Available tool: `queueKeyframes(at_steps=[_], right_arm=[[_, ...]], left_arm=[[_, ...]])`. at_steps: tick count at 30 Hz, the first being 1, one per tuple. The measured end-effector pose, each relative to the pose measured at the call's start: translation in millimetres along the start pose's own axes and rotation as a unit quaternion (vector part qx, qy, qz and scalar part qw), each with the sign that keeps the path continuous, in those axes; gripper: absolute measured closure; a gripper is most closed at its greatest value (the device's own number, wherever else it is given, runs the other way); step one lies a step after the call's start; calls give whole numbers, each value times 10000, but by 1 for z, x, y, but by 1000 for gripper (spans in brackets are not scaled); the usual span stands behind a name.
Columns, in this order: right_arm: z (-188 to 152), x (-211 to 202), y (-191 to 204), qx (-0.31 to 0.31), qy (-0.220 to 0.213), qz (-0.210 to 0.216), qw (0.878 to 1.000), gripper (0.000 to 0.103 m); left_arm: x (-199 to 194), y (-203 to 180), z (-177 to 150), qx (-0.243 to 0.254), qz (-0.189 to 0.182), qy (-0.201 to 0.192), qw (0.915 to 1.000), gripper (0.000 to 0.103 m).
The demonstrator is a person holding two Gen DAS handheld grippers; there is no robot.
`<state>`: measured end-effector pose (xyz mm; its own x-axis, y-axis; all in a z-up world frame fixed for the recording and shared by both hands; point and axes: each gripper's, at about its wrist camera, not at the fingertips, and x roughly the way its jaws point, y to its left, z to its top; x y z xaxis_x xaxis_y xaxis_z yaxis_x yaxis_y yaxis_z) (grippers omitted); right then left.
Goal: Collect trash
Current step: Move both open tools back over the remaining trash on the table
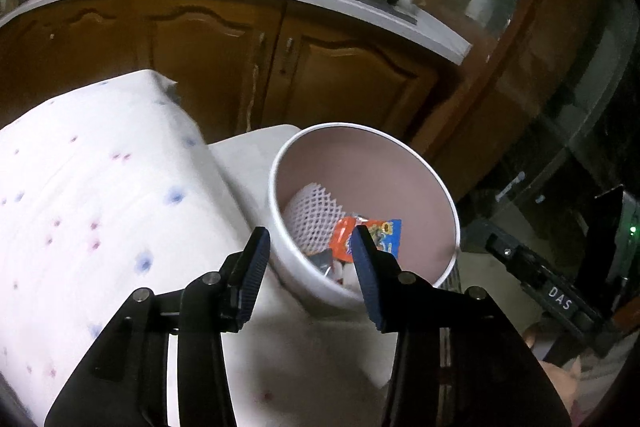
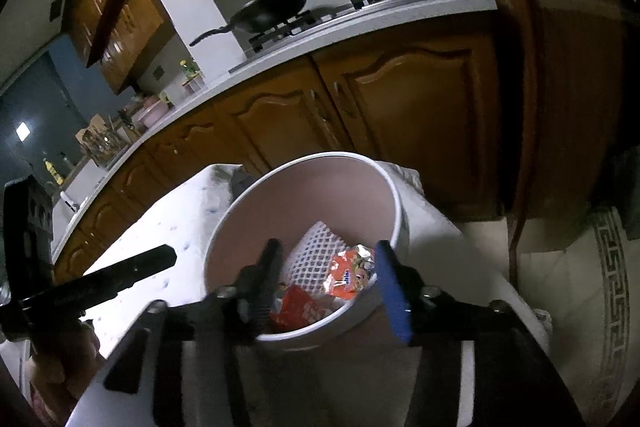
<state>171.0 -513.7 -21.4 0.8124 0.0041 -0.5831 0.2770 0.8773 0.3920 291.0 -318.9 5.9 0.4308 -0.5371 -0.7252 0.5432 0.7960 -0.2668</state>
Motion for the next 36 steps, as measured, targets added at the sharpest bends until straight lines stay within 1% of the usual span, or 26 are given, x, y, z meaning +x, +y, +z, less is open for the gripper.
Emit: queueKeyframes(at_steps=[4,11,15,17,19,22,24,28,36], right_arm=[[-7,-7,11,-70,-60,104,9999,36],[-16,-15,36,-191,-40,300,9994,35],[-22,-22,52,-256,-60,401,9988,31],[-25,-25,60,-300,-69,452,9985,30],[-28,-27,68,-358,-72,470,9982,26],[-35,-27,82,-526,-58,496,9974,26],[-39,-27,92,-603,-30,544,9967,25],[-45,-27,106,-621,-1,653,9959,19],[-58,-28,138,-764,102,939,9926,15]], left_arm=[[-18,11,-9,-130,50,-97,9999,56],[-53,29,-23,-243,195,-302,9991,56],[-71,45,-36,-405,209,-373,9983,56],[-79,52,-43,-447,272,-402,9978,56],[-88,60,-50,-536,277,-428,9973,56],[-102,71,-60,-656,304,-479,9962,56],[-111,78,-67,-713,362,-526,9954,56],[-126,91,-79,-805,499,-608,9936,56],[-161,124,-106,-1058,725,-746,9889,56]])
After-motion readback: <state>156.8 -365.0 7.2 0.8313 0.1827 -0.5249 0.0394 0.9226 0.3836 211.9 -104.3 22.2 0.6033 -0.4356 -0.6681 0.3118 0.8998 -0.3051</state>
